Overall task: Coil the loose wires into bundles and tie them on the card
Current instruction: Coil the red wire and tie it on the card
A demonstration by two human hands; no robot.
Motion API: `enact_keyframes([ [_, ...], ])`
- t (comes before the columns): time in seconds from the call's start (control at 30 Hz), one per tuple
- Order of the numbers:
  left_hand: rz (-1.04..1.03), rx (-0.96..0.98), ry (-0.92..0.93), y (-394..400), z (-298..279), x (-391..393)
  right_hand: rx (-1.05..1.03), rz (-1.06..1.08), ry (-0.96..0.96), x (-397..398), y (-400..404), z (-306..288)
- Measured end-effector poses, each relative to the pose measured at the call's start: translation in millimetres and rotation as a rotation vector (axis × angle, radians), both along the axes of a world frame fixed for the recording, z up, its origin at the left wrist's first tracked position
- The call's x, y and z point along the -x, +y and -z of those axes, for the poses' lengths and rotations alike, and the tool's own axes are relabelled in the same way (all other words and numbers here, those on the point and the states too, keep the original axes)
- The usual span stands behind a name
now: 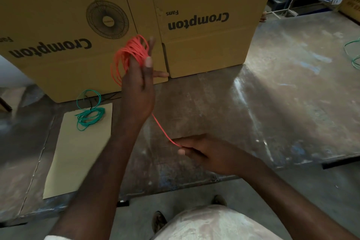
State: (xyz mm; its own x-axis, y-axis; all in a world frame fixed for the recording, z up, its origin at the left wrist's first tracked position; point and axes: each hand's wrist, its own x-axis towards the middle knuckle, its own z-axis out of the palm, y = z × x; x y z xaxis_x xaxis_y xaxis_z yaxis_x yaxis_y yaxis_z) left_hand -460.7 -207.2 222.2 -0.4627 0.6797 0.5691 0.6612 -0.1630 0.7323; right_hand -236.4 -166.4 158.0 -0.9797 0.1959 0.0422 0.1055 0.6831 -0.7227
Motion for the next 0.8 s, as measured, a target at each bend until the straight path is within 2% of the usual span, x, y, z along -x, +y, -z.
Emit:
enact_keyframes([
  [0.13, -0.091, 0.382, 0.353, -6.7, 41.3, 12.1, 0.020, 0.075, 0.040, -14.9, 17.9, -24.6],
  [0.2, 0.005, 0.499, 0.400, -17.0, 65.6, 9.2, -0.033, 0.148, 0.057, -25.0, 39.2, -29.2],
  [0.23, 0.089, 0.548, 0.367, -23.6, 76.0, 4.1, -0.064, 0.184, 0.062, -30.4, 51.0, -30.5],
  [0.33, 0.299, 0.589, 0.096, -42.8, 93.8, -26.4, -0.141, 0.243, 0.103, -40.3, 83.9, -32.5],
  [0.47, 0.500, 0.542, -0.546, -49.9, 81.6, -75.8, -0.125, 0.281, 0.230, -37.0, 115.6, -25.0],
  [0.53, 0.568, 0.468, -0.780, -49.1, 76.7, -93.3, -0.108, 0.291, 0.270, -31.1, 124.3, -17.9],
  [0.63, 0.616, 0.287, -1.012, -43.7, 73.2, -110.6, -0.037, 0.289, 0.291, -23.1, 127.6, -2.9],
  [0.8, 0.584, -0.011, -1.188, -29.0, 65.1, -121.6, 0.159, 0.362, 0.312, -20.9, 114.4, 19.4],
])
